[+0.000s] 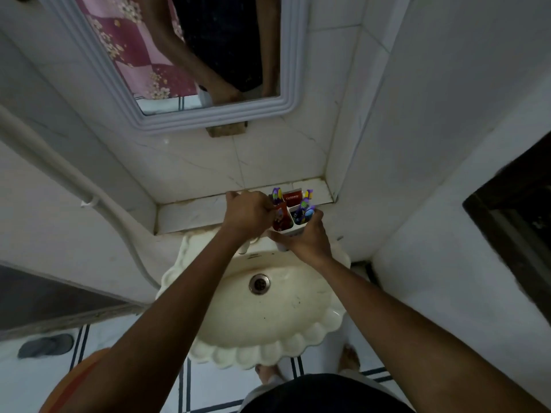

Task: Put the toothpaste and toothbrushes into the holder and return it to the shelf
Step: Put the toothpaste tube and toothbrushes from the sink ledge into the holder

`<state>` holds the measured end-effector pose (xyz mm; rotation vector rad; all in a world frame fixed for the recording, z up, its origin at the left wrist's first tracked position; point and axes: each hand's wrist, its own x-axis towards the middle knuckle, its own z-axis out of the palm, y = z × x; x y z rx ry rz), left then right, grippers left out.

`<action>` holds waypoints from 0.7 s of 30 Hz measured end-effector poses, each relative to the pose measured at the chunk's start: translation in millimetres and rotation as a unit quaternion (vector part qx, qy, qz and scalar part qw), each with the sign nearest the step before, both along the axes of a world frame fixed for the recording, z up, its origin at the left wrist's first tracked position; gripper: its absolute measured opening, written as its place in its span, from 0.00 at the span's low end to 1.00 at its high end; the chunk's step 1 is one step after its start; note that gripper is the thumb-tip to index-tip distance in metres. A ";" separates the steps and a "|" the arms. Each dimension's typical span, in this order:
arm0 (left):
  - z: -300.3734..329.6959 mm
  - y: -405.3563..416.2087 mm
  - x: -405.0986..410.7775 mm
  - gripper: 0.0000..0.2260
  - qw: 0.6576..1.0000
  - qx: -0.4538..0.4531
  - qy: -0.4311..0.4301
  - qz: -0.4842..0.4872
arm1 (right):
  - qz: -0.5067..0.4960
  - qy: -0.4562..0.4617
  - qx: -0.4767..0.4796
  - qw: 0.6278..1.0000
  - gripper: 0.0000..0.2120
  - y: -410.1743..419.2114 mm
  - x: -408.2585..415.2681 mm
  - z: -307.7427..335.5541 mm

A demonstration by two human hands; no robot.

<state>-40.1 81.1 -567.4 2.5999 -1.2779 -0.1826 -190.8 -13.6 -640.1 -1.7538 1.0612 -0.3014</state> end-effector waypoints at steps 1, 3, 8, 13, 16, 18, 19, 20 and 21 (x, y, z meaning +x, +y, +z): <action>1.5 -3.0 3.6 0.13 1.000 0.026 -0.002 0.004 | -0.001 0.004 0.003 1.000 0.60 1.8 1.1 -0.3; 1.7 -5.6 13.7 0.12 0.998 0.065 -0.002 -0.014 | -0.015 0.007 0.002 1.000 0.61 12.0 4.1 -0.9; 10.4 -9.6 20.7 0.12 0.995 0.094 -0.001 -0.040 | -0.038 -0.014 0.014 0.999 0.68 17.3 6.5 -4.9; 7.7 20.1 35.4 0.14 0.989 -0.087 0.097 0.070 | -0.012 -0.048 0.016 0.999 0.72 8.1 18.0 -3.5; -4.6 32.9 37.8 0.19 0.975 -0.160 0.114 0.100 | -0.024 -0.057 0.007 0.998 0.67 4.5 14.2 -1.9; -8.9 38.7 35.7 0.22 0.971 -0.174 0.118 0.112 | -0.036 -0.064 -0.006 0.997 0.59 3.6 11.6 0.2; -9.8 39.8 34.0 0.23 0.971 -0.174 0.121 0.112 | -0.046 -0.065 -0.015 0.997 0.56 2.8 11.6 -1.1; -9.8 40.1 31.7 0.23 0.972 -0.171 0.121 0.110 | -0.056 -0.065 -0.022 0.996 0.54 1.9 12.2 -2.3; -8.5 40.0 28.3 0.23 0.972 -0.171 0.115 0.110 | -0.060 -0.068 -0.028 0.995 0.53 -0.2 12.2 -2.7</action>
